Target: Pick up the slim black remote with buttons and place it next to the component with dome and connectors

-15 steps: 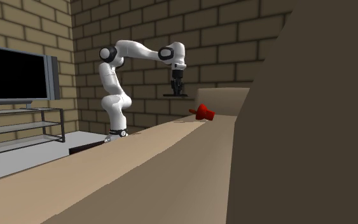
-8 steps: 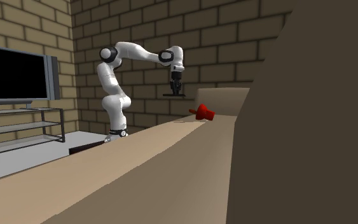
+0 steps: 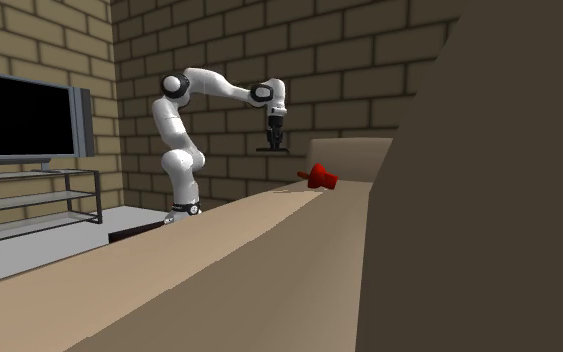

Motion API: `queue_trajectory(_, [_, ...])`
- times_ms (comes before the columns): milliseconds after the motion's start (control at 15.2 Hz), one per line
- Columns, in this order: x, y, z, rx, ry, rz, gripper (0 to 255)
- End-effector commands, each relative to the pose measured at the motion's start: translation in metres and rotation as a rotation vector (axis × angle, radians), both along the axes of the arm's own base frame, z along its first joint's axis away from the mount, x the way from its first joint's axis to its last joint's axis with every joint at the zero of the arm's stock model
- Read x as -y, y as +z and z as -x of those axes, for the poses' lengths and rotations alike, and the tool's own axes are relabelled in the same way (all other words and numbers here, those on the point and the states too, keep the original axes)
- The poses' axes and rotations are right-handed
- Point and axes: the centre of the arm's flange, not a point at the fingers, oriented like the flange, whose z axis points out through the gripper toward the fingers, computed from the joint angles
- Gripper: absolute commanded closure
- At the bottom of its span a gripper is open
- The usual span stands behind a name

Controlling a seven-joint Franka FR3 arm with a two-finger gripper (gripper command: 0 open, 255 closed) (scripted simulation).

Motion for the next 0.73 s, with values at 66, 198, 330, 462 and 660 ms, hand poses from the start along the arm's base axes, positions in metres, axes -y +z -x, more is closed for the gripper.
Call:
queue_trajectory(66, [-0.033,0.002,0.026,0.0,-0.001,0.0,255])
queue_trajectory(198, [-0.053,0.002,0.044,0.0,-0.001,0.0,255])
queue_trajectory(330, [-0.072,0.002,0.061,0.0,-0.001,0.0,255])
queue_trajectory(462, [-0.092,0.002,0.079,0.0,-0.001,0.0,255])
queue_trajectory(660, [-0.1,-0.008,0.086,0.0,-0.001,0.0,255])
